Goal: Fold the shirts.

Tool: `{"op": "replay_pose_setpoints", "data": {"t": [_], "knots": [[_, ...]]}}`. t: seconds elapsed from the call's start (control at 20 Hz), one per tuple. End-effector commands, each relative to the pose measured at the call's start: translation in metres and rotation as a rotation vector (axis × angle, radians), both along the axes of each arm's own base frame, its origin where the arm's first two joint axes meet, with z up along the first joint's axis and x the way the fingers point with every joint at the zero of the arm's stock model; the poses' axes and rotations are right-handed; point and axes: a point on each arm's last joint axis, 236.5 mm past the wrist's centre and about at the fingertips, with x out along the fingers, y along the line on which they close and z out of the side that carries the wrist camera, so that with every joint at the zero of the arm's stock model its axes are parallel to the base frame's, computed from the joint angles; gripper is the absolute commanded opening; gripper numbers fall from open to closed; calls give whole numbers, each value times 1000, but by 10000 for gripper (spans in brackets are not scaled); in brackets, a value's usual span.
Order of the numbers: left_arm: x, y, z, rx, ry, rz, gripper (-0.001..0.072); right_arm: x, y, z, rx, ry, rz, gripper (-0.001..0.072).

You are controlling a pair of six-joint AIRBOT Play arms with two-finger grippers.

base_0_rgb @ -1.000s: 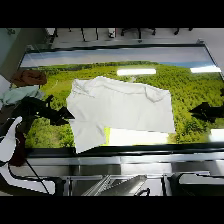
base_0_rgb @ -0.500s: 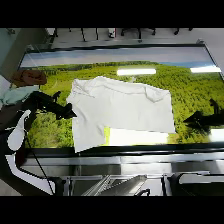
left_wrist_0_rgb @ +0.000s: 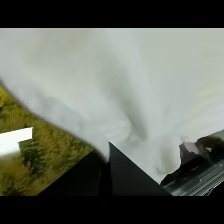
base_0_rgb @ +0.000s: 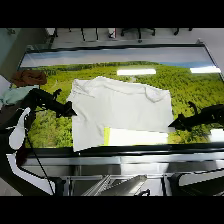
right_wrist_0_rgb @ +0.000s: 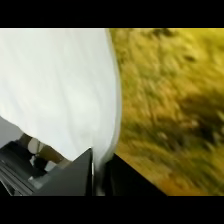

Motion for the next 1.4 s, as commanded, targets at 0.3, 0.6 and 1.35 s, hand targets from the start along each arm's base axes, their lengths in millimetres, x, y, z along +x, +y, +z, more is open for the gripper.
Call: {"op": "replay_pose_setpoints", "data": {"t": [0.3, 0.6, 1.35], "knots": [[35, -50, 325, -150, -866, 8, 14, 106, 37, 334, -1, -978, -14, 18], [-202, -31, 684, -27, -1992, 193, 14, -65, 80, 668, -559, -1948, -226, 18], [-53, -10, 502, 177, -1407, 180, 14, 12, 76, 524, -315, -1502, -91, 19]]}}
